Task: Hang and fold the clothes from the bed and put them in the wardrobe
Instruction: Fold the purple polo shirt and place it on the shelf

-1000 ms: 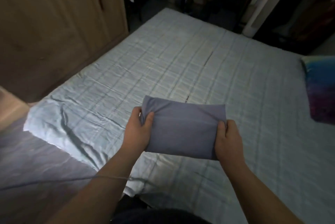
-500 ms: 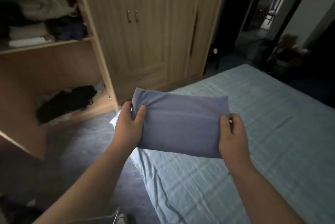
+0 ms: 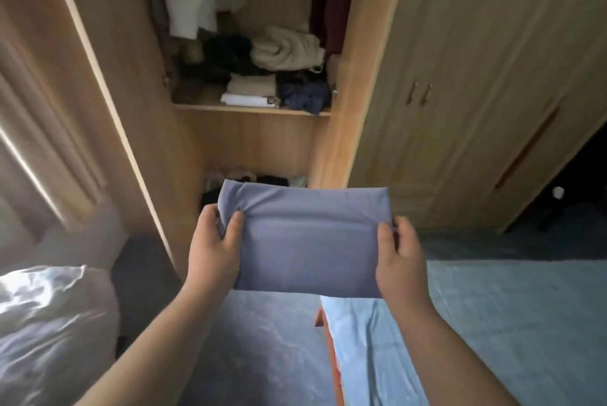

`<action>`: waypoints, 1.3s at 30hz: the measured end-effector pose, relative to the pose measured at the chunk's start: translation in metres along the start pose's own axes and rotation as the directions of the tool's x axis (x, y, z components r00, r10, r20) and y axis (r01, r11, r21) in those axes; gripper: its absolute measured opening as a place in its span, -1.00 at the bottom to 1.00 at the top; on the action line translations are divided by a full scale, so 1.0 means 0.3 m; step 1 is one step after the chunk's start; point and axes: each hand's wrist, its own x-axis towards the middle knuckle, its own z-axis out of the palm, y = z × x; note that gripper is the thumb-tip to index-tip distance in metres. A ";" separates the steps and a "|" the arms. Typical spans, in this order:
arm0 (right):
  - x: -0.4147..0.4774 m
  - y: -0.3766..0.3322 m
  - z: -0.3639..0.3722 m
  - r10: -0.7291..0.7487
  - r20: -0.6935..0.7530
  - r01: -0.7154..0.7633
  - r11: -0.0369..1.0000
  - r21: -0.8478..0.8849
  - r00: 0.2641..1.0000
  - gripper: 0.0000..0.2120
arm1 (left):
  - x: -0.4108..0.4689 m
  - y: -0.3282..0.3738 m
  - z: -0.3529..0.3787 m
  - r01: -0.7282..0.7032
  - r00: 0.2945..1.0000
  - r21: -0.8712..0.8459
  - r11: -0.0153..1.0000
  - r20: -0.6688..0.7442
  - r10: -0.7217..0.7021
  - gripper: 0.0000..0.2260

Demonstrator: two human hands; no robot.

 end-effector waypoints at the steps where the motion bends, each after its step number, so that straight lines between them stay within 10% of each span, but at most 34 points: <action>1: 0.055 -0.021 0.082 -0.005 0.006 0.005 1.000 0.007 1.000 -0.83 | 0.089 -0.021 -0.021 -0.001 1.000 0.001 1.000 -0.015 0.001 -0.77; 39: 2.089 0.198 1.628 0.006 0.185 -0.012 0.999 0.031 0.983 -0.82 | 2.331 -0.451 0.690 0.103 0.984 0.079 0.992 -0.152 -0.090 -0.90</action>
